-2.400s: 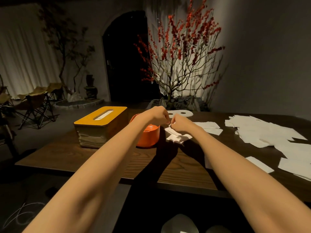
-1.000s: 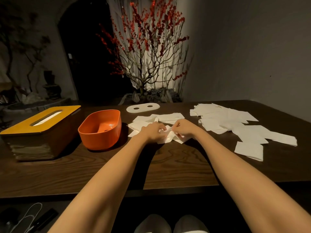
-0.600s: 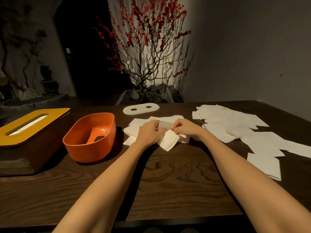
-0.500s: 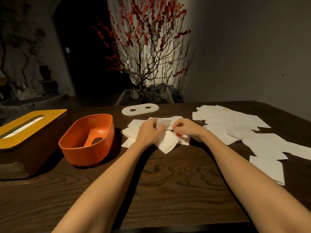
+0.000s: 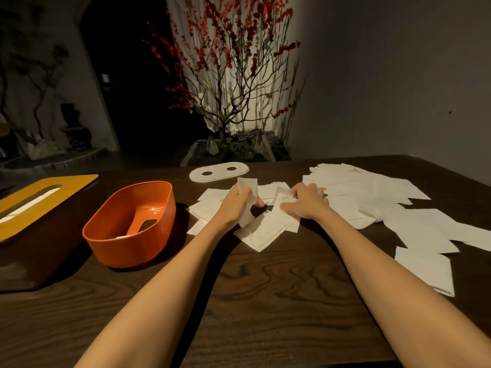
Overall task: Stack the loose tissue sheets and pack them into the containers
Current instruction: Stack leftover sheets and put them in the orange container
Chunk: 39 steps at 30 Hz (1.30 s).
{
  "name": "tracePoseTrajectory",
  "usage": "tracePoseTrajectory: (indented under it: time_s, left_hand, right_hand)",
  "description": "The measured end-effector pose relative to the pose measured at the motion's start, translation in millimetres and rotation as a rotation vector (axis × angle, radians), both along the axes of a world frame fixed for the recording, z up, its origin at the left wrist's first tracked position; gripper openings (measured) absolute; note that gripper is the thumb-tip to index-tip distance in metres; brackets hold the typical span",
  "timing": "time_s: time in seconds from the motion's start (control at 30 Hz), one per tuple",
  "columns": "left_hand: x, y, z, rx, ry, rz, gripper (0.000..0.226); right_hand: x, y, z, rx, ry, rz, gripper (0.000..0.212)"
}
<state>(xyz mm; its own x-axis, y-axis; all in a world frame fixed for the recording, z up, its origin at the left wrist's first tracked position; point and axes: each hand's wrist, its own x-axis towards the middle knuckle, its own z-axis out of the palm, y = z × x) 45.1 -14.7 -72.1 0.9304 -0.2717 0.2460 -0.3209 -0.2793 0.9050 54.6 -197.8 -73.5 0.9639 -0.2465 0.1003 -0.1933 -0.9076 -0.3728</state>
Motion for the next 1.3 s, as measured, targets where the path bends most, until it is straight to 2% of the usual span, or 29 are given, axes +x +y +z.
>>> tracePoseTrajectory:
  time_s: [0.03,0.07,0.17,0.3,0.43,0.5,0.6,0.73,0.83,0.93,1.07,1.17,1.3]
  left_hand:
    - [0,-1,0,0.01,0.013,0.037,0.016]
    - [0,0,3,-0.004,0.084,0.063,0.017]
    - [-1,-1,9,-0.071,0.286,0.084,0.018]
    - [2,3,12,-0.023,0.264,0.042,0.048]
    - [10,2,15,0.028,0.259,0.064,0.019]
    - [11,-1,17,0.183,0.175,0.078,0.022]
    - [4,-11,16,0.498,0.077,0.081,0.046]
    - [-12,-28,5,0.945,-0.086,0.134,0.065]
    - [-19,-31,-2,1.121,-0.094,0.119,0.094]
    - [-20,-29,-5,1.135,-0.121,0.139,0.104]
    - [-19,-29,-5,1.118,-0.152,0.147,0.099]
    - [-15,-30,-5,1.145,-0.146,0.152,0.099]
    - [-9,-27,-1,1.158,-0.115,0.163,0.103]
  right_hand:
    - [0,-1,0,-0.03,0.052,-0.024,0.065]
    - [0,-1,1,-0.031,0.075,-0.038,0.071]
    - [7,-4,-6,0.075,0.085,-0.037,0.068]
    - [10,-5,-7,0.252,0.082,0.007,0.049]
    - [9,-6,-4,0.294,0.037,0.025,0.04]
    - [9,-6,-2,0.288,0.034,0.033,0.031]
    - [7,-6,-1,0.282,0.043,0.048,0.024]
    - [1,-4,1,0.285,0.028,0.046,0.03]
    - [-1,-6,1,0.287,-0.002,0.053,0.032]
    - [-1,-5,-1,0.275,-0.068,0.053,0.04]
    - [4,-4,0,0.185,-0.08,0.123,0.063]
    - [13,-6,-2,0.182,-0.051,0.158,0.056]
    - [21,-12,-3,0.192,-0.016,0.064,0.041]
